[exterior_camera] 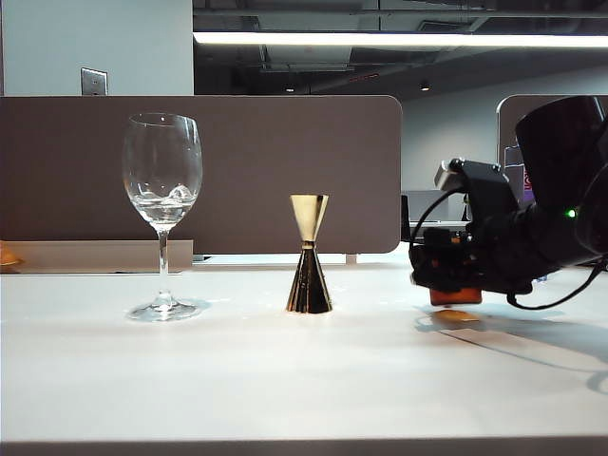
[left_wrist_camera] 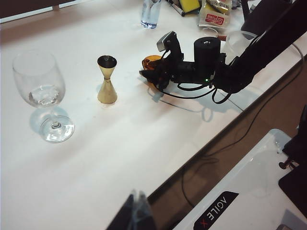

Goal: Pick up the small amber measuring cup and pour the water in it into the jigger, then pick up the jigger and pour the water in it into the wine glass.

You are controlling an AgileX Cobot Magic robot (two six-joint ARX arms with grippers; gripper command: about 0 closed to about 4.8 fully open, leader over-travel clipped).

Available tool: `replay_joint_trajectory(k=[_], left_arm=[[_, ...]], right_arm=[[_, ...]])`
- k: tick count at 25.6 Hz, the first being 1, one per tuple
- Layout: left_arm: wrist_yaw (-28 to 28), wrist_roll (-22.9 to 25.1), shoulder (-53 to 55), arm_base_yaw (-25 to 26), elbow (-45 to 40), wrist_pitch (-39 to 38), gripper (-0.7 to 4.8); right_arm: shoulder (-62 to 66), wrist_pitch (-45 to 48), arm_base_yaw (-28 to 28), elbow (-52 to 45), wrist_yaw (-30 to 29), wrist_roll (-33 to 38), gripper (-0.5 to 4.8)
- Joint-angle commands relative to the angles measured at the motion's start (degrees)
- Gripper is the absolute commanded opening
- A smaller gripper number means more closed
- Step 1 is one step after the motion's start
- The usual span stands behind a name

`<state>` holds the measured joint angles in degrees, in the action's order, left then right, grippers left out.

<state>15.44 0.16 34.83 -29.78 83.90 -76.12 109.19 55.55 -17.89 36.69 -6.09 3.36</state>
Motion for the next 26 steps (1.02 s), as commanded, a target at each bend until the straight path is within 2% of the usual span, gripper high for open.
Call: replay_joint_trajectory(k=[1, 4, 6, 7, 12, 15, 19, 21, 26], left_arm=[[0.2, 0.1, 0.0, 0.0, 0.2, 0.3, -0.02], [0.2, 0.1, 0.0, 0.0, 0.2, 0.4, -0.02], [0.2, 0.1, 0.0, 0.0, 0.2, 0.3, -0.02], [0.2, 0.0, 0.0, 0.0, 0.2, 0.3, -0.02], [0.2, 0.1, 0.0, 0.0, 0.2, 0.3, -0.02], [0.2, 0.1, 0.0, 0.0, 0.2, 0.3, -0.02], [0.2, 0.1, 0.0, 0.0, 0.2, 0.3, -0.02], [0.2, 0.1, 0.0, 0.0, 0.2, 0.4, -0.02], [0.2, 0.1, 0.0, 0.0, 0.2, 0.3, -0.02]], right_arm=[[0.6, 1.1, -0.1, 0.2, 0.0, 0.0, 0.01], [0.9, 0.1, -0.1, 0.2, 0.0, 0.0, 0.05], [0.9, -0.1, -0.1, 0.2, 0.0, 0.1, 1.01], [0.9, -0.1, -0.1, 0.2, 0.0, 0.1, 1.23], [0.9, -0.1, -0.1, 0.2, 0.0, 0.1, 1.42], [0.9, -0.1, -0.1, 0.2, 0.2, 0.1, 2.14], [0.8, -0.1, -0.1, 0.2, 0.2, 0.1, 2.41], [0.8, -0.1, -0.1, 0.2, 0.2, 0.1, 3.1], [-0.1, -1.8, -0.2, 0.0, 1.3, 0.1, 3.27]])
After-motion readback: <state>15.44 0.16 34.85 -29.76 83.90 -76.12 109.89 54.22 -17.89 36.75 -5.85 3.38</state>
